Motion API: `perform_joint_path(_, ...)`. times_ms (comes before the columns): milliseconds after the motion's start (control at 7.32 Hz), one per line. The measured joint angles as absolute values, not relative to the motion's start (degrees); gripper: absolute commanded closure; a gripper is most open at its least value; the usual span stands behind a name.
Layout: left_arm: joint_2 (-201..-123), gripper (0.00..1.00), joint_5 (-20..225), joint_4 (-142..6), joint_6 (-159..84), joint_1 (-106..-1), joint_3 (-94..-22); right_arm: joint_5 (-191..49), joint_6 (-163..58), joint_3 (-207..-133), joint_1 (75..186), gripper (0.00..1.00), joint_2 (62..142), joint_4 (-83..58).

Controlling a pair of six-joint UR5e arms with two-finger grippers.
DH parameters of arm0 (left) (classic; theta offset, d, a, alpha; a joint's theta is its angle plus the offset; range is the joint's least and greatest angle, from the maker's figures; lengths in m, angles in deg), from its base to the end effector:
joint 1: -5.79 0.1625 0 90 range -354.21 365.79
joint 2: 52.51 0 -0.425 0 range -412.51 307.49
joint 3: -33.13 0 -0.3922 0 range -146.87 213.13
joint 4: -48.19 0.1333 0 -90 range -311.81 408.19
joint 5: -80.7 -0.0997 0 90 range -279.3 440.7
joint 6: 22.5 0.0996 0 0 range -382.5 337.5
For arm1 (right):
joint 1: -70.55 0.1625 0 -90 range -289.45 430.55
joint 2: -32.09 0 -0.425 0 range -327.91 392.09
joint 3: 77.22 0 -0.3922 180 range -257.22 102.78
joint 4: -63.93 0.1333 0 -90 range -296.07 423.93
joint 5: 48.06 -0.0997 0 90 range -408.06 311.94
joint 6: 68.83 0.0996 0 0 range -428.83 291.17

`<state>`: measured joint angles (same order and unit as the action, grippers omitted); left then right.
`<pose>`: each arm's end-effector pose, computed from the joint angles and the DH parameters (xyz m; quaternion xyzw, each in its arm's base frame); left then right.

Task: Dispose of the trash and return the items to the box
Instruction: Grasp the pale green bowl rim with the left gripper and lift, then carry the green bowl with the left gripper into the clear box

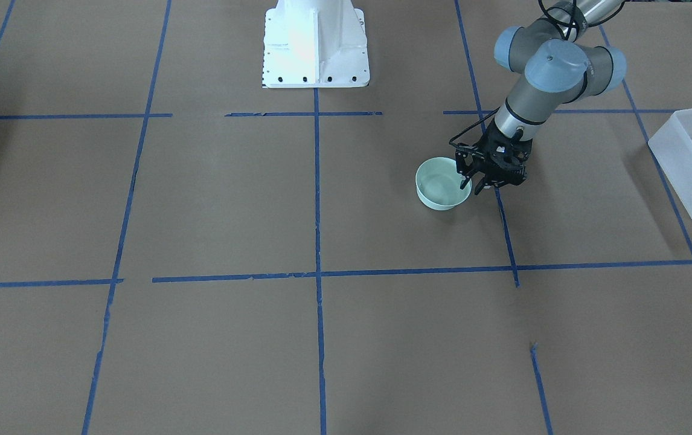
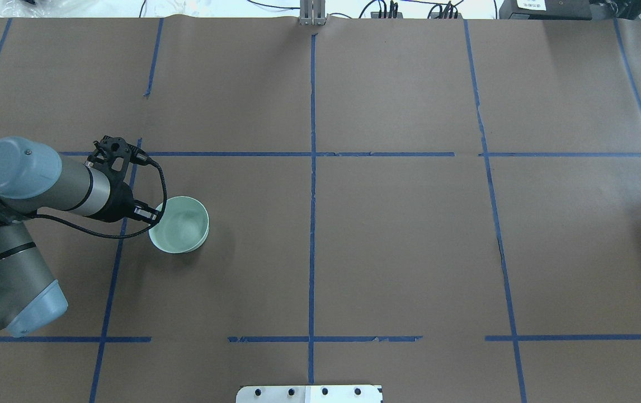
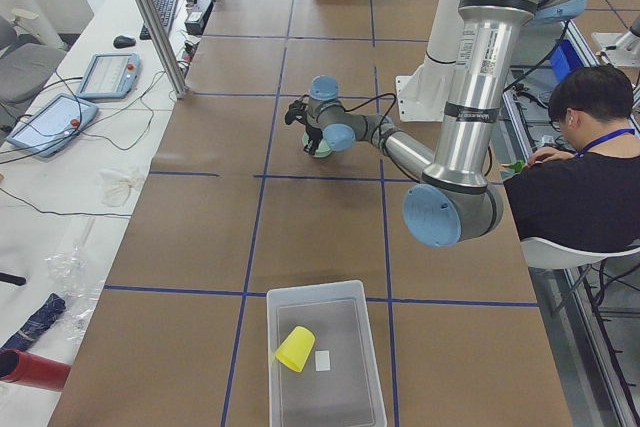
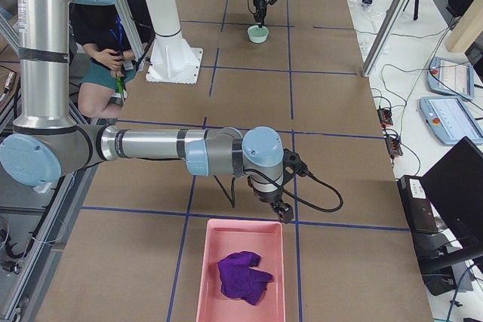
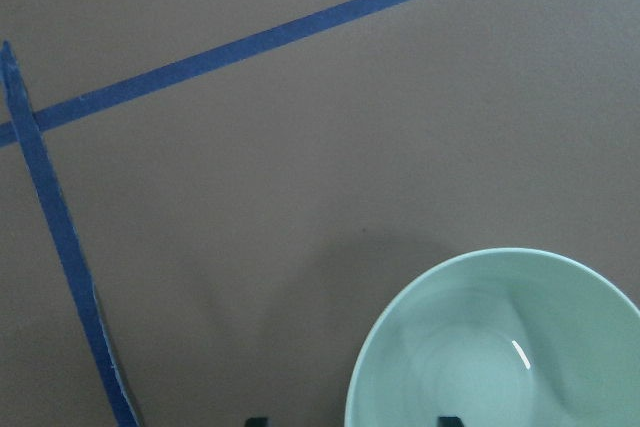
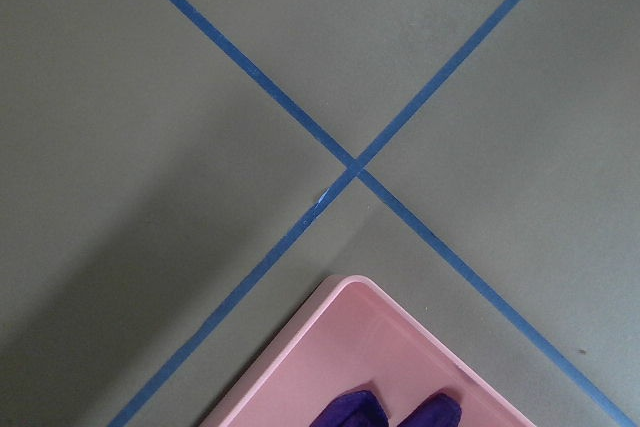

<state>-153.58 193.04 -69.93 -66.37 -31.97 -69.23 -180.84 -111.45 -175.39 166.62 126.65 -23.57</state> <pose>0.3966 -0.4279 0.4028 0.1554 0.4339 0.1485 0.8749 0.1144 -0.4550 0.6235 0.1953 -0.3114 -0.3100 0.8768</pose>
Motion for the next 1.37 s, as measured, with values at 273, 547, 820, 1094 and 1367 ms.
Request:
perform_joint_path(273,-153.47,1.0,193.2,-69.75,-65.95,-32.21,-69.99,-180.82,-111.45,-175.39,166.62,0.0,126.66,-23.38)
perform_joint_path(547,-152.79,1.0,194.24,-67.74,-62.75,-35.24,-73.24,-180.85,-111.45,-175.37,166.58,0.0,126.66,-23.28)
perform_joint_path(820,-152.25,1.0,196.75,-58.87,-50.21,-44.91,-77.69,-180.86,-111.45,-175.32,166.59,0.0,126.66,-23.26)
perform_joint_path(1094,-150.22,1.0,197.49,-50.54,-29.84,-56.23,-79.3,-180.86,-111.45,-175.28,166.51,0.0,126.66,-23.26)
perform_joint_path(1367,-145.89,1.0,197.81,-48.7,-7.77,-67.67,-76.49,-180.86,-111.45,-175.28,166.29,0.0,126.66,-23.26)
